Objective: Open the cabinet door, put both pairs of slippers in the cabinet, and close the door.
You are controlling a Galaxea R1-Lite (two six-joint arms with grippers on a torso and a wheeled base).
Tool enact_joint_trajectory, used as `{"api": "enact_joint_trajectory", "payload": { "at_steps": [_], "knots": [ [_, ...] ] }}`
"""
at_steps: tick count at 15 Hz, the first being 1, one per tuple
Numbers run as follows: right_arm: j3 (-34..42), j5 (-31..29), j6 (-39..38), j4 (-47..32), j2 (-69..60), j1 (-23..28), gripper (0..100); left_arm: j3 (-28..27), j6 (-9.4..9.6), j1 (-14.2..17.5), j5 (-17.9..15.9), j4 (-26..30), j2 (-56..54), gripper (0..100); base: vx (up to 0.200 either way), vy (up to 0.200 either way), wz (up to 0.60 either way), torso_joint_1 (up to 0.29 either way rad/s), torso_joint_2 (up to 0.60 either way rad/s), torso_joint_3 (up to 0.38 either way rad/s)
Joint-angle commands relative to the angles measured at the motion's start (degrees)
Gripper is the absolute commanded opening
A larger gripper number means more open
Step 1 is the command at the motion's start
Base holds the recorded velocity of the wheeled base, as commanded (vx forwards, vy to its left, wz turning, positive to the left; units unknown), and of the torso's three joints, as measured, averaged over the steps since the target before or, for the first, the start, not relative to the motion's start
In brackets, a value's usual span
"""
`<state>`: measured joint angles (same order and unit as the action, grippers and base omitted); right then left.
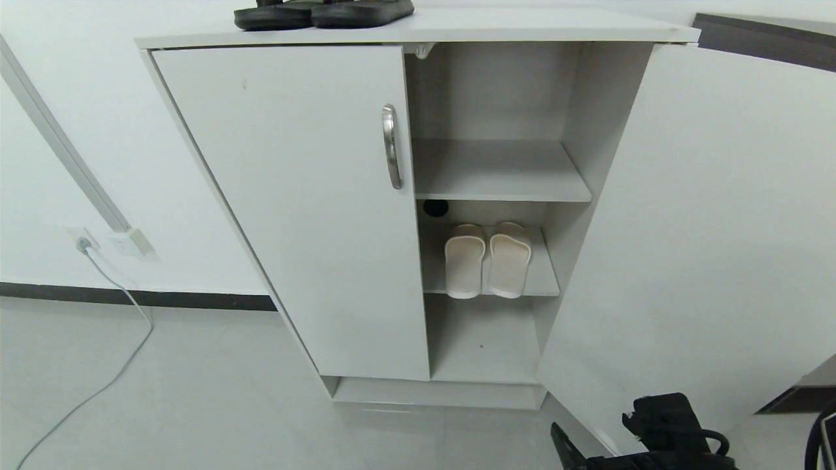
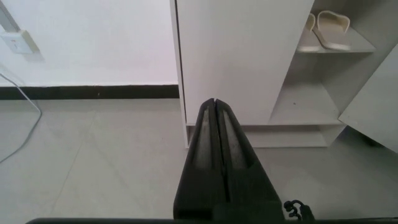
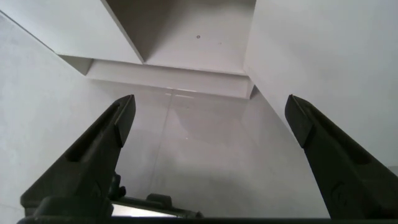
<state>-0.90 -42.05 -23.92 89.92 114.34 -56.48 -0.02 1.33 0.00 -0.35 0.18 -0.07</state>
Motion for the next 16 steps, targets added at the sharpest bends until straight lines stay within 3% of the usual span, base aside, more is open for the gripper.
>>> {"api": "enact_joint_trajectory", "payload": {
  "at_steps": [1,7,13,16],
  "knots": [
    [0.02,0.12,0.01,0.08,1.42,0.14,100,0.02,-0.45,0.0,0.09,-0.01,0.07,0,0.0,0.0,0.0,-0.002,0.01,0.193],
    [0.37,0.12,-0.69,0.08,-0.34,0.14,100,0.02,-0.1,0.0,0.0,-0.09,0.07,0,0.0,0.0,0.0,0.002,0.0,0.182],
    [0.73,-0.67,-0.52,0.08,-3.59,-0.12,100,0.02,-0.54,0.0,0.09,-0.09,0.07,0,0.0,0.0,0.0,0.0,0.0,0.008],
    [0.81,-0.76,-0.6,0.08,-2.98,-0.12,100,0.02,-0.45,0.0,0.0,-0.09,0.07,0,0.0,0.2,0.0,0.002,0.0,0.004]
  ]
}}
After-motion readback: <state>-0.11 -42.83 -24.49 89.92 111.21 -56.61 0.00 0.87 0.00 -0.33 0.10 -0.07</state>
